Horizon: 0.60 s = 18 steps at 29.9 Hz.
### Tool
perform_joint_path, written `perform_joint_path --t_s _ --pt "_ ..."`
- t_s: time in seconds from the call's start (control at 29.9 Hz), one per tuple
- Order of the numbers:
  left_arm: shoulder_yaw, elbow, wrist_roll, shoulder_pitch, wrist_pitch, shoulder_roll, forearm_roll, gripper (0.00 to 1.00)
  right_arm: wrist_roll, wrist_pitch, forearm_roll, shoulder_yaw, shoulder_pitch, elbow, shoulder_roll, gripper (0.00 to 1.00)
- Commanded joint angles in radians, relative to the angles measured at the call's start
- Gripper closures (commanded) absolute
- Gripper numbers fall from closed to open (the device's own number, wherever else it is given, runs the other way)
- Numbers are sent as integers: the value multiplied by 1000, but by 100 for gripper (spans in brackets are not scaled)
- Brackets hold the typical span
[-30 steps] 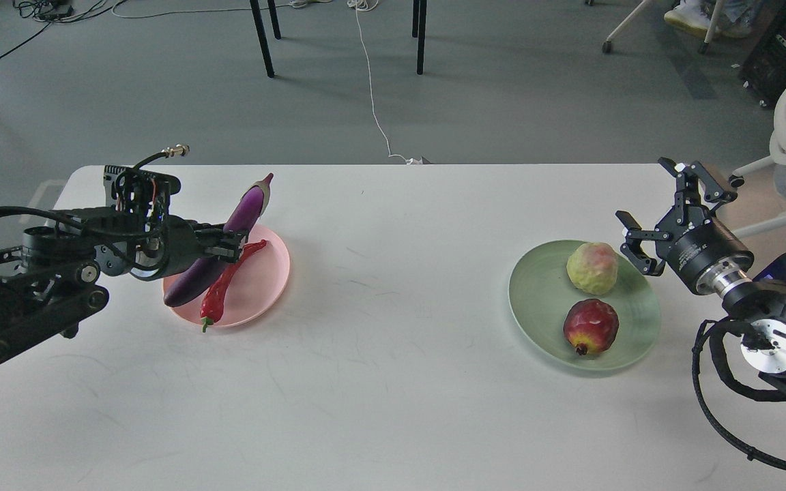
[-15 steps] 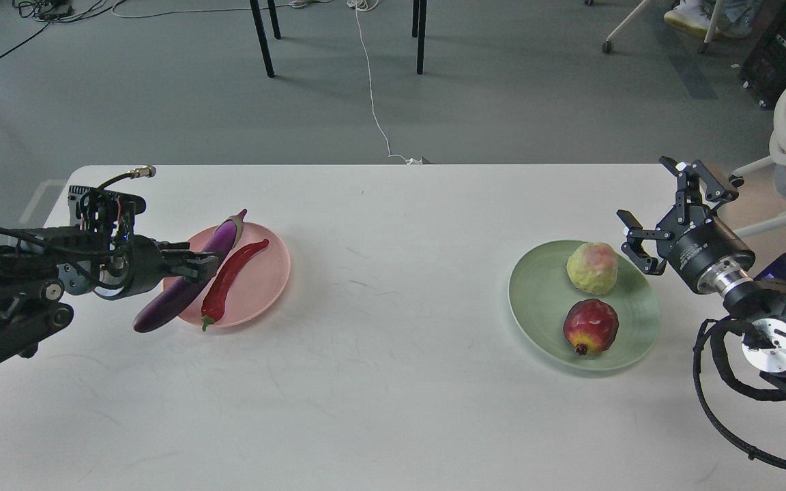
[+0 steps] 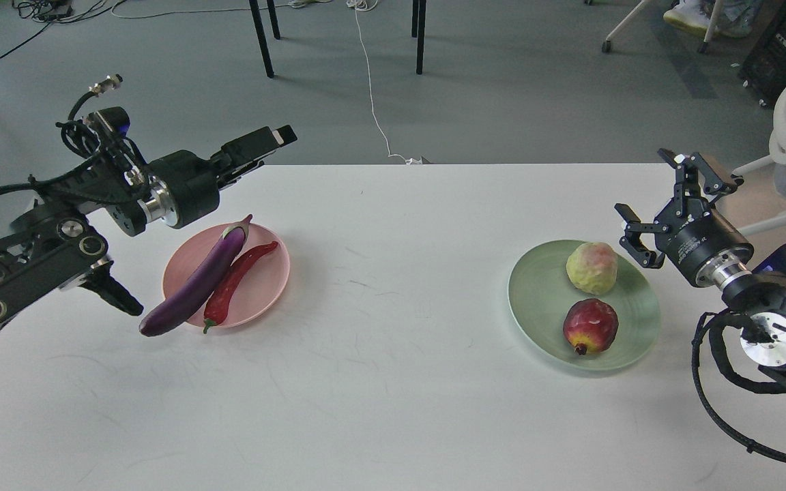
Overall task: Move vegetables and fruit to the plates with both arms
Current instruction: 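Open the left gripper and withdraw it from the pink plate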
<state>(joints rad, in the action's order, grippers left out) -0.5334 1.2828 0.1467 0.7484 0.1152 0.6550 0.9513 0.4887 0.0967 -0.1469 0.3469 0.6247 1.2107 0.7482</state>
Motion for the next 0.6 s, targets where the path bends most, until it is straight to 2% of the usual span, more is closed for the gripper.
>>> perform_joint_path --t_s 0.0,0.23,0.4,0.57 --pt "-59 0 5 -67 -103 -96 -288 1 0 9 3 -3 6 6 3 1" --pt "-405 -13 -10 -345 -95 -290 -324 1 0 23 3 -6 3 7 -1 1" --pt "-497 -22 -9 -452 -57 -362 -324 1 0 54 10 -17 -14 -6 -9 1" --pt "-510 -23 -9 -463 -43 -371 -324 1 0 54 10 -6 -40 -2 -12 1"
